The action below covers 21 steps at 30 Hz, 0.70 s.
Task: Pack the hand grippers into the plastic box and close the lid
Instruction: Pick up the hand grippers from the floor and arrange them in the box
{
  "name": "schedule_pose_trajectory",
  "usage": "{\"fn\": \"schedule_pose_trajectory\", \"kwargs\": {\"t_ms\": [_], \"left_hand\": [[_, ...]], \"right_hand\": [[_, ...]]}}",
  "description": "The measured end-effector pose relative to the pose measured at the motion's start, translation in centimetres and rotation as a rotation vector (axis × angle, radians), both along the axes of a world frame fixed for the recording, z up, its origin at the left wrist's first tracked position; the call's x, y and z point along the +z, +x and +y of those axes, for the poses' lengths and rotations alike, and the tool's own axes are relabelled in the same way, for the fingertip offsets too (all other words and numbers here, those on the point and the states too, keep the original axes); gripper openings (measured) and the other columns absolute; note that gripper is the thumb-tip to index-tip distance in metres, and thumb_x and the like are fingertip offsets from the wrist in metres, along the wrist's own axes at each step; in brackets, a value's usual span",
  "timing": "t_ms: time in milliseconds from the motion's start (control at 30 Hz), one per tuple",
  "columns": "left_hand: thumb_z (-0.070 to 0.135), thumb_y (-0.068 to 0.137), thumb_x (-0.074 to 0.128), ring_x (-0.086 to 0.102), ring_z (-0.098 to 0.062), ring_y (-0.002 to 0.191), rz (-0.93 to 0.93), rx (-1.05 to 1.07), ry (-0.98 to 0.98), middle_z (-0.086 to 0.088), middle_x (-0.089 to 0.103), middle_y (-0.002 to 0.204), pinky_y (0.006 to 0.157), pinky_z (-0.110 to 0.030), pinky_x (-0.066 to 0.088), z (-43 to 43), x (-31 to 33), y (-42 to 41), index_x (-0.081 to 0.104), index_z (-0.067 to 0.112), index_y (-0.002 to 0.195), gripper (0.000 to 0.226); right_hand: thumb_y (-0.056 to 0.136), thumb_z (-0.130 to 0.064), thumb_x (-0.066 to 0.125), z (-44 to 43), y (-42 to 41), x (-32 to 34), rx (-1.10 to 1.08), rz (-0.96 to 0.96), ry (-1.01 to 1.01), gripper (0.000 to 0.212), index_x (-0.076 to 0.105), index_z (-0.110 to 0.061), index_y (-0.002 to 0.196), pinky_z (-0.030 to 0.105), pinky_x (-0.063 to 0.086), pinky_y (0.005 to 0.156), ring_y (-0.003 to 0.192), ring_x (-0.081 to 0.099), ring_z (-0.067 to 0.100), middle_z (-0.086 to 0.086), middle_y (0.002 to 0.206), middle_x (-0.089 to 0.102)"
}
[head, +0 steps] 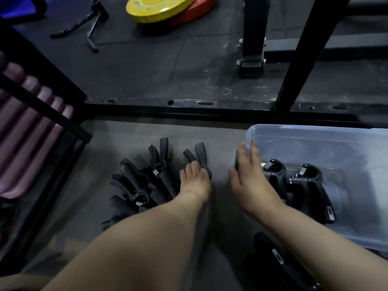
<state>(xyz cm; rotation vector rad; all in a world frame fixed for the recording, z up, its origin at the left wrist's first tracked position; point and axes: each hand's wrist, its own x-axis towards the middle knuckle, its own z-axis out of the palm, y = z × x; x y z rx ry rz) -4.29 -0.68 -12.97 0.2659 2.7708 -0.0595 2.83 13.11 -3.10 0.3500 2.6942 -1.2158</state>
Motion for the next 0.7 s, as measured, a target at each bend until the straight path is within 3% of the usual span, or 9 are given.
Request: {"fn": "schedule_pose_trajectory", "kwargs": {"t_ms": [100,167,267,367,433,533,600,700], "left_hand": [[0.025,0.091,0.048,0.030,-0.034,0.134,0.106,0.164,0.225,-0.015,0.033,0.142,0.115,-0.046,0.016,0.8,1.8,-0.1,0.049,0.005,0.124,0.039],[0.025,0.093,0.046,0.043,-0.036,0.127,0.180,0.364,0.421,-0.016,0.043,0.136,0.115,-0.049,0.022,1.4,3.7,-0.5,0.050,0.002,0.121,0.036],[0.022,0.098,0.044,0.051,-0.039,0.112,0.282,0.640,0.707,-0.022,0.049,0.122,0.100,-0.040,0.039,2.6,7.3,-0.8,0.049,-0.004,0.112,0.030],[0.029,0.102,0.039,0.052,-0.037,0.104,0.423,0.838,0.947,-0.022,0.049,0.120,0.083,-0.034,0.035,4.3,10.8,-1.4,0.050,-0.005,0.110,0.036],[0.035,0.104,0.037,0.055,-0.030,0.090,0.529,0.805,1.038,-0.014,0.056,0.105,0.066,-0.026,0.031,4.9,12.9,-1.8,0.052,0.002,0.106,0.037],[0.041,0.104,0.034,0.054,-0.012,0.070,0.541,0.674,1.143,0.006,0.052,0.078,0.058,-0.021,0.034,5.0,16.0,-2.3,0.050,0.011,0.094,0.035],[0.043,0.104,0.032,0.048,0.000,0.064,0.557,0.618,1.140,0.011,0.051,0.075,0.052,-0.012,0.036,4.8,17.6,-2.5,0.052,0.011,0.094,0.040],[0.046,0.104,0.026,0.048,-0.001,0.065,0.598,0.575,1.110,0.008,0.052,0.080,0.050,-0.008,0.037,4.3,19.3,-2.2,0.052,0.012,0.096,0.044]], "right_hand": [[0.102,-0.031,0.037,-0.1,0.1,0.0,-0.019,-0.002,0.000,0.068,-0.004,-0.027,0.156,0.036,0.031,0.108,0.150,0.007,0.018,-0.010,0.158,-0.028],[0.101,-0.031,0.038,-0.1,0.1,0.0,-0.030,0.005,0.001,0.068,-0.001,-0.027,0.156,0.037,0.033,0.106,0.150,0.009,0.020,-0.009,0.159,-0.026],[0.101,-0.031,0.039,-0.1,0.1,0.0,-0.038,0.012,-0.001,0.068,0.001,-0.027,0.156,0.038,0.033,0.108,0.150,0.006,0.020,-0.007,0.160,-0.023],[0.100,-0.033,0.040,0.0,0.0,-0.1,-0.027,0.018,0.020,0.068,0.001,-0.025,0.156,0.039,0.033,0.109,0.151,0.004,0.021,-0.004,0.161,-0.023],[0.100,-0.034,0.040,0.1,0.1,-0.2,-0.009,0.008,0.019,0.070,-0.001,-0.025,0.156,0.039,0.031,0.110,0.151,0.002,0.020,-0.004,0.160,-0.024],[0.100,-0.033,0.043,0.6,0.2,-0.4,0.017,0.008,-0.030,0.073,-0.002,-0.026,0.156,0.037,0.019,0.117,0.151,-0.004,0.019,-0.004,0.160,-0.025],[0.099,-0.031,0.045,0.7,0.1,-0.4,0.043,-0.003,-0.045,0.075,-0.002,-0.025,0.157,0.036,0.013,0.118,0.150,-0.009,0.020,-0.001,0.160,-0.025],[0.098,-0.027,0.050,1.1,0.2,-0.1,0.051,0.010,-0.103,0.074,0.004,-0.022,0.156,0.027,0.008,0.115,0.150,-0.008,0.018,0.001,0.162,-0.019]]}}
